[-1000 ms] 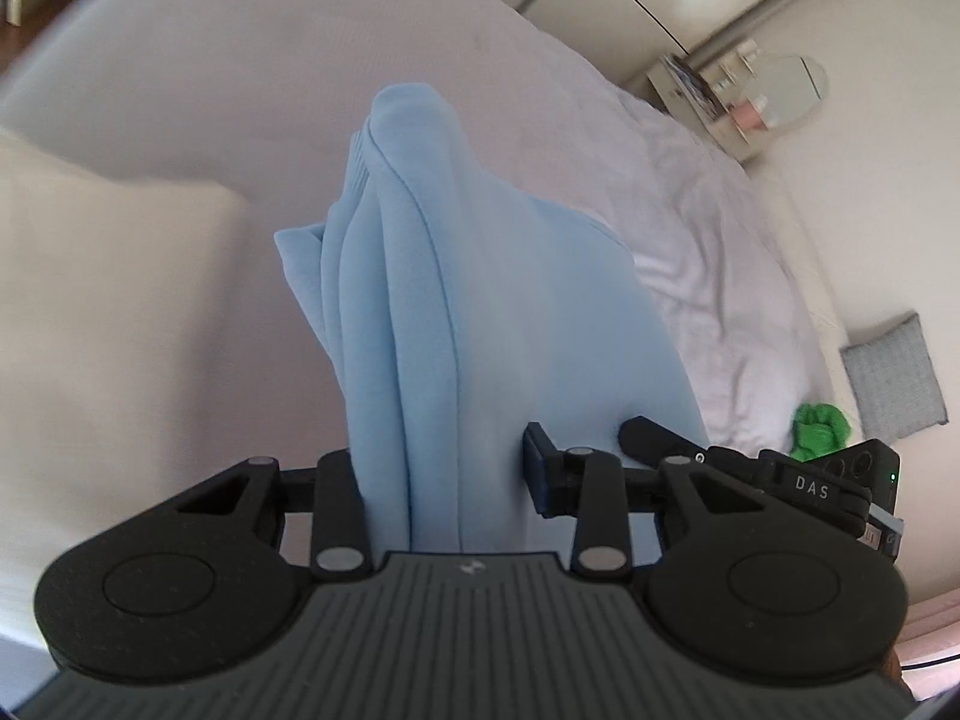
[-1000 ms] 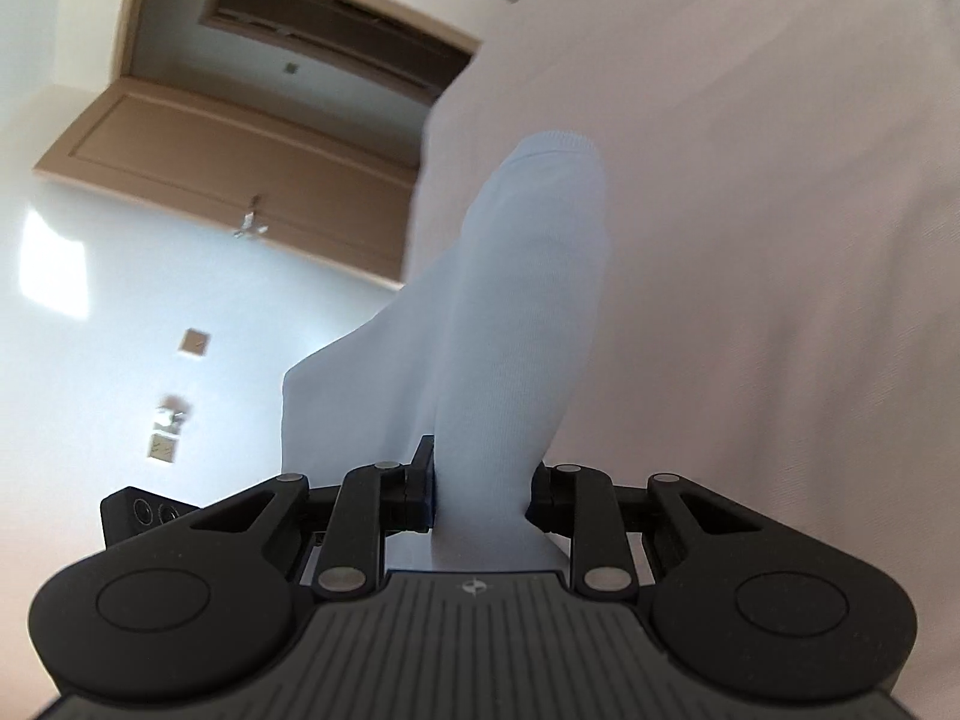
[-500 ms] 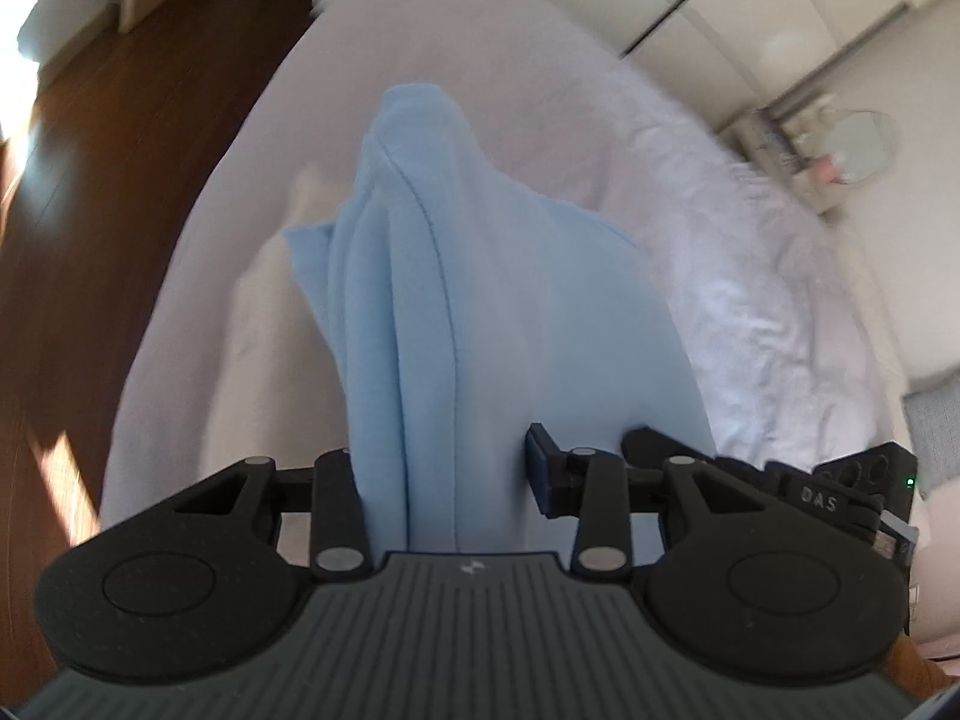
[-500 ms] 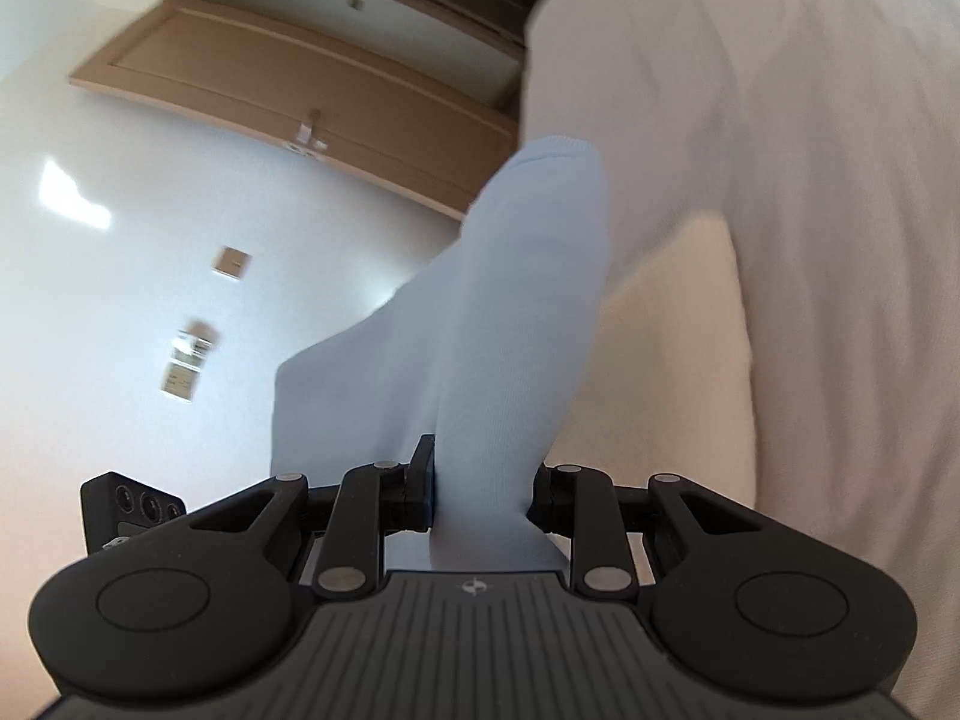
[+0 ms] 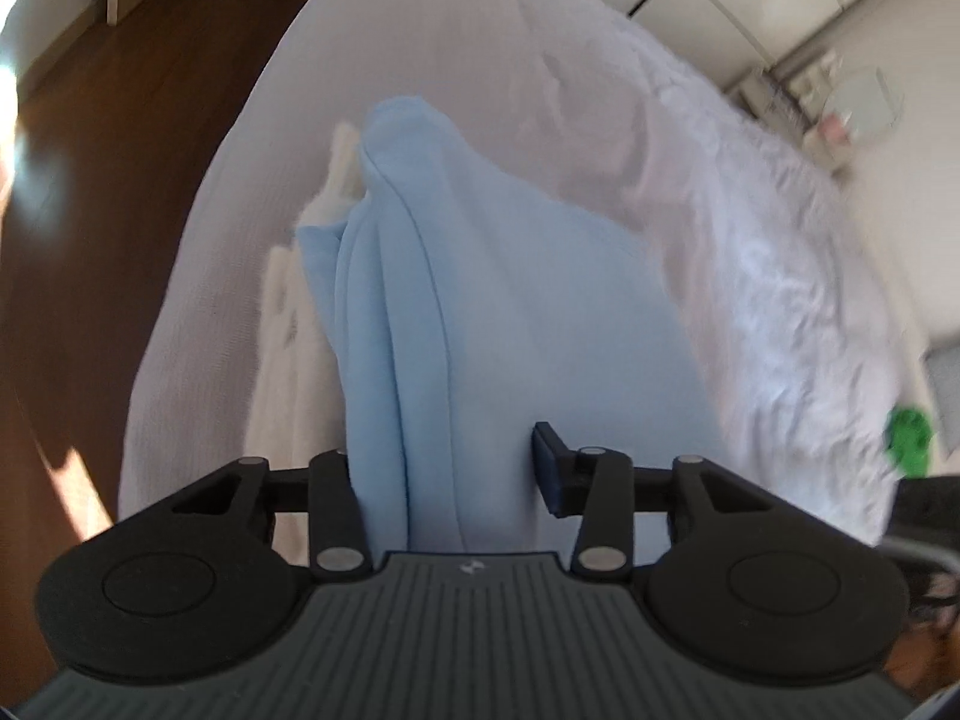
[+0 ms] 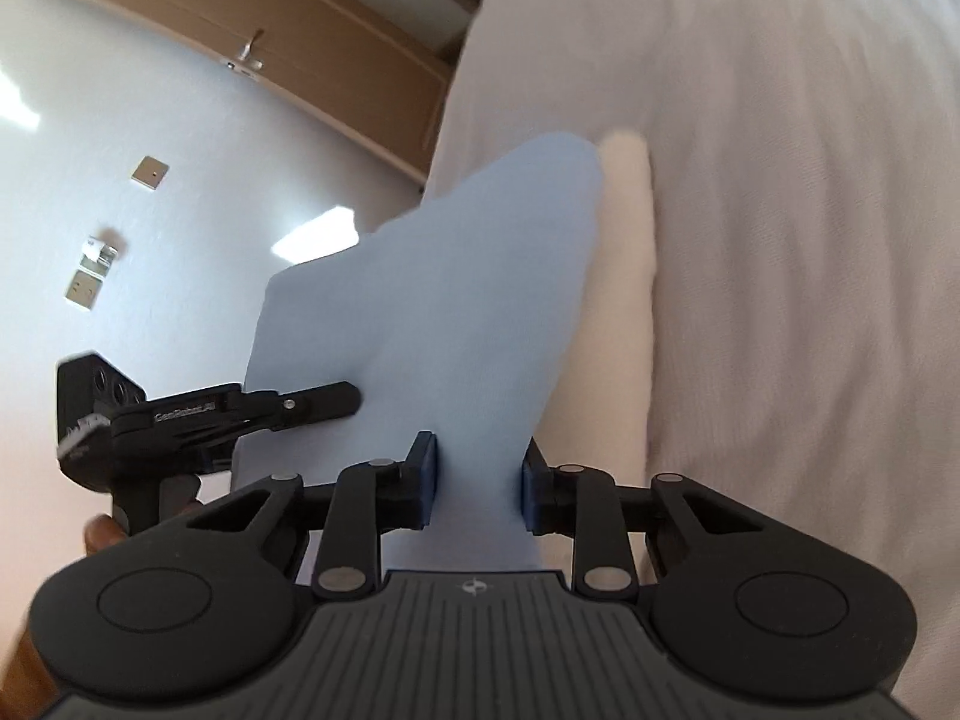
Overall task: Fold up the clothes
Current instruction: 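Lower the held sweatshirt onto the cream towel stack and open both grippers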
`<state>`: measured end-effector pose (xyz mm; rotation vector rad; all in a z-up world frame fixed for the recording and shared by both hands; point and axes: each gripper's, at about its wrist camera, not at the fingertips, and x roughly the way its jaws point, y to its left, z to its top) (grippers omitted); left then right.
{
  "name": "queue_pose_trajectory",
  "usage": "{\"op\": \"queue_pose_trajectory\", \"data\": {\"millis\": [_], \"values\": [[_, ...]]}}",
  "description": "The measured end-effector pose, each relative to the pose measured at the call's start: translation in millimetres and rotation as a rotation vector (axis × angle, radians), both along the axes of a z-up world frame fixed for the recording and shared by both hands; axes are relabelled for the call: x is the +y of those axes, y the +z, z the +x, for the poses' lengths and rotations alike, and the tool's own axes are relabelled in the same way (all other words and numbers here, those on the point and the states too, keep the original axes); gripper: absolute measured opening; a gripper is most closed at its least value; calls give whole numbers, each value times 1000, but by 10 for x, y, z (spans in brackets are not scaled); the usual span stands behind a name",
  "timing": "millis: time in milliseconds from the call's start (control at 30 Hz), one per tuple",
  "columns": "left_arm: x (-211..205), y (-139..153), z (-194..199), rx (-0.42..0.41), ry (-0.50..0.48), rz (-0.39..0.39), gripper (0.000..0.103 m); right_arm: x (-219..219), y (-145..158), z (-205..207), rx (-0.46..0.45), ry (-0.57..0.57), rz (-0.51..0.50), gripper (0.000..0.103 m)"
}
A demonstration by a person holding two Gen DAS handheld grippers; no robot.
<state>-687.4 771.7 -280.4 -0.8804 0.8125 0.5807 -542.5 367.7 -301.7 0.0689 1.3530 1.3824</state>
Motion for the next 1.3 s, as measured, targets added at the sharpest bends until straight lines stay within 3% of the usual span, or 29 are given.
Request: {"op": "queue_pose_trajectory", "data": {"millis": [100, 200, 267, 333, 467, 567, 667, 733, 833, 900, 1000, 1133, 1300], "values": [[5, -20, -81, -5, 40, -39, 46, 31, -26, -53, -37, -4, -34, 32], [-108, 231, -199, 30, 45, 15, 47, -83, 48, 23, -72, 2, -50, 45], [-192, 432, -249, 57, 67, 75, 38, -168, 178, 38, -140, -6, -38, 46], [-274, 663, -312, 78, 92, 143, 21, -179, 247, 80, -205, -19, -10, 46], [-289, 974, -252, 30, 71, 260, 14, -69, 361, 180, -317, -27, 42, 46], [-248, 890, 27, 44, 6, 296, 10, 148, 377, 198, -376, -8, 77, 41], [-93, 606, 247, 82, 1, 308, 6, 369, 340, 130, -463, 37, 94, 40], [37, 364, 332, 110, 29, 277, 0, 513, 272, 95, -504, 64, 89, 40], [180, 2, 273, 107, 80, 210, 3, 700, 33, 68, -509, 130, 31, 40], [165, -82, 280, 108, 82, 217, 3, 738, -153, 60, -498, 176, -16, 41], [154, -108, 293, 106, 88, 220, 3, 748, -186, 47, -512, 201, -31, 42], [111, 32, 153, 74, 131, 189, 2, 471, 52, 27, -513, 164, 10, 42], [-304, 450, -22, 103, 117, 273, 3, -214, 331, -222, -481, 179, 43, 42]]}}
